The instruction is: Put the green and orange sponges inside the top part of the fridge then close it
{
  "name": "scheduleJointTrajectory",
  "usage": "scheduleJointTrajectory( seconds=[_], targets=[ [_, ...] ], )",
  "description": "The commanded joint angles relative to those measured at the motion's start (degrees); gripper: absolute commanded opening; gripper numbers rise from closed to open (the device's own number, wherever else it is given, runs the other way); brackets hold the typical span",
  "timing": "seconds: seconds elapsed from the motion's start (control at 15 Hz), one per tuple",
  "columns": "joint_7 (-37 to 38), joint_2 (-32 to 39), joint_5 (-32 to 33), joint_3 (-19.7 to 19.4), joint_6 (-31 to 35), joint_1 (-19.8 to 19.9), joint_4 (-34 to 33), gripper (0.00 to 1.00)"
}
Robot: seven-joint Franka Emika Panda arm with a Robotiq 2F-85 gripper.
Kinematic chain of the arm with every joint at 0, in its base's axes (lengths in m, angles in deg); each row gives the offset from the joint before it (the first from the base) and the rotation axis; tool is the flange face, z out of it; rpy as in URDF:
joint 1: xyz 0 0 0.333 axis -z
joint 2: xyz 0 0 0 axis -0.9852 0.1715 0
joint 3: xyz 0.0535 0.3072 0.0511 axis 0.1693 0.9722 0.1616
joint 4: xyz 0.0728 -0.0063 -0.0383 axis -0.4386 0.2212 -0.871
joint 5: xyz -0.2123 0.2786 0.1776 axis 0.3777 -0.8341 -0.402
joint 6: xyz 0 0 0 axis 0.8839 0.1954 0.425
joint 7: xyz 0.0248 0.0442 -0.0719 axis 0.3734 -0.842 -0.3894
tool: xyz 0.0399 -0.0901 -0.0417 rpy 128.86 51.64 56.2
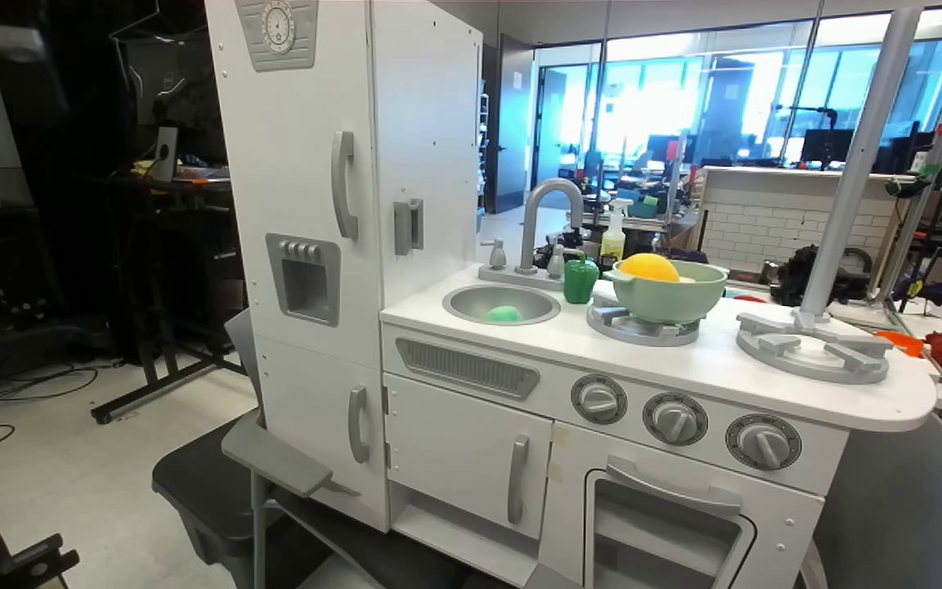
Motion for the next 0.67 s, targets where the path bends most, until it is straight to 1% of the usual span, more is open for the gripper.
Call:
scheduleJointTrajectory(
  seconds=[0.0,0.13,0.33,0.47,0.6],
  targets=[
    [-0.17,10.98,2.78,-2.12,5.35,1.35,-8.89,1.00],
    [0.88,16.38,3.32,-2.98,9.28,1.50,-13.39,1.00],
    [2.44,22.24,4.29,-3.58,13.58,-0.04,-19.48,1.00],
    [2.40,25.09,6.39,-3.54,15.90,-1.60,-21.87,1.00],
    [2.22,27.40,10.23,-3.62,17.04,-3.50,-23.41,1.00]
  ],
)
